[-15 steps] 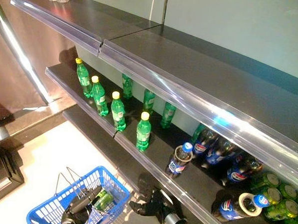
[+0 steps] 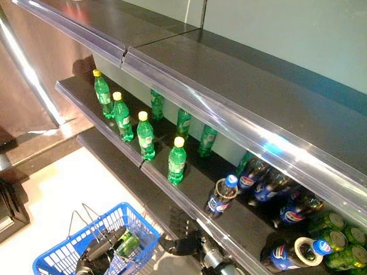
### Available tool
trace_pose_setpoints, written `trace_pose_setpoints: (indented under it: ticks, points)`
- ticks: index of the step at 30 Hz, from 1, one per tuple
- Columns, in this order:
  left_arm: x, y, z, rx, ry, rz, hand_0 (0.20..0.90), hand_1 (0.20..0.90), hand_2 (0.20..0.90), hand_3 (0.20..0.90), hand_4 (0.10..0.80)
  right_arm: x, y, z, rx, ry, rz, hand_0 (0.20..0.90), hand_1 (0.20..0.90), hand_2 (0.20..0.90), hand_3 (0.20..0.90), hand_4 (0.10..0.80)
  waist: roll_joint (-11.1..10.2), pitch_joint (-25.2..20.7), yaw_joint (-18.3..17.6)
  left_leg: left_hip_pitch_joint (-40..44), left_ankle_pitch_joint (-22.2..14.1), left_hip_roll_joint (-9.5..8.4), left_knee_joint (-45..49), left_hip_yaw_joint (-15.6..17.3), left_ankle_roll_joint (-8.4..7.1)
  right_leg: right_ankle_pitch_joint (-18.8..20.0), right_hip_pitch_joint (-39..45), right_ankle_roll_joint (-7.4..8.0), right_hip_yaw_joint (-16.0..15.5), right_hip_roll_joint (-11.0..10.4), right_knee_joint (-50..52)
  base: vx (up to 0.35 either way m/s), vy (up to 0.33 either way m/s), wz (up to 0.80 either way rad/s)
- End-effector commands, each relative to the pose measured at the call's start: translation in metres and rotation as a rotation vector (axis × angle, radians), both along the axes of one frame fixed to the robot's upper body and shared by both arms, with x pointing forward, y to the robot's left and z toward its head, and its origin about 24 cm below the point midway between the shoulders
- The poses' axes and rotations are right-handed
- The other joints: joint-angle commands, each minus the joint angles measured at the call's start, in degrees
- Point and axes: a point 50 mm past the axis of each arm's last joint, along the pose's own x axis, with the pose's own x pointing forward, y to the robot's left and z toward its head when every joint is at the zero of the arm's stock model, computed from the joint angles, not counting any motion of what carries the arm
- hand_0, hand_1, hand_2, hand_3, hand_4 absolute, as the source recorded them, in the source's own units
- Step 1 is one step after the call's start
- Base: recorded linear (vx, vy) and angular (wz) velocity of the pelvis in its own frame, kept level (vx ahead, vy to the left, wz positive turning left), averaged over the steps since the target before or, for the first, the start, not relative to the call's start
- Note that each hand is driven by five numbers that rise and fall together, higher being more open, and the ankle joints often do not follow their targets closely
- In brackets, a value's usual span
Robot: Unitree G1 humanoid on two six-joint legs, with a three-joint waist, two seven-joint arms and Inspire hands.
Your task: Pick up the drink and place into the basket.
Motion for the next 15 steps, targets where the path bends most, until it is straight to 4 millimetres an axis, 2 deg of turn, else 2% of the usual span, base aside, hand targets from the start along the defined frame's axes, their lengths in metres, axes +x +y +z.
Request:
trace_pose_setpoints:
  ticks: [1,6,12,15]
  points:
    - [0.081,-0.003,0.079,0.042,-0.559,-0.116,0.300,0.300,0.300,0.200,0.100,0.028,0.018,0.062,-0.005,-0.398,0.144,0.900,0.900,0.900,0.900,0.800,-0.8,-2.6,1.4,-1.6,-1.4,5.19,4.3,-3.2,-3.74,11.5,-4.0,3.02,-2.1,-5.9,-1.8,0.000,0.000,0.00]
    - [0.084,-0.005,0.082,0.043,-0.557,-0.126,0.300,0.300,0.300,0.200,0.100,0.038,0.020,0.092,-0.213,-0.633,0.188,0.900,0.900,0.900,0.900,0.800,-0.9,-2.9,1.7,-1.5,-1.5,5.14,4.0,-3.4,-3.69,11.4,-4.0,3.25,-2.0,-5.9,-1.9,0.000,0.000,0.00]
    - [0.084,-0.007,0.083,0.047,-0.553,-0.129,0.300,0.300,0.300,0.200,0.100,0.044,0.020,0.120,-0.263,-0.794,0.119,0.900,0.900,0.900,0.900,0.800,-0.8,-3.0,1.8,-1.2,-1.7,5.32,4.0,-3.3,-3.66,11.3,-3.8,3.48,-1.9,-6.0,-1.8,0.000,0.000,0.00]
    - [0.085,-0.009,0.084,0.050,-0.555,-0.117,0.300,0.300,0.300,0.200,0.100,0.046,0.015,0.140,-0.267,-0.920,-0.013,0.900,0.900,0.900,0.900,0.800,-0.7,-3.1,1.5,-1.0,-1.8,5.37,3.9,-3.0,-3.54,11.2,-3.9,3.59,-1.5,-5.9,-1.7,0.000,0.000,0.00]
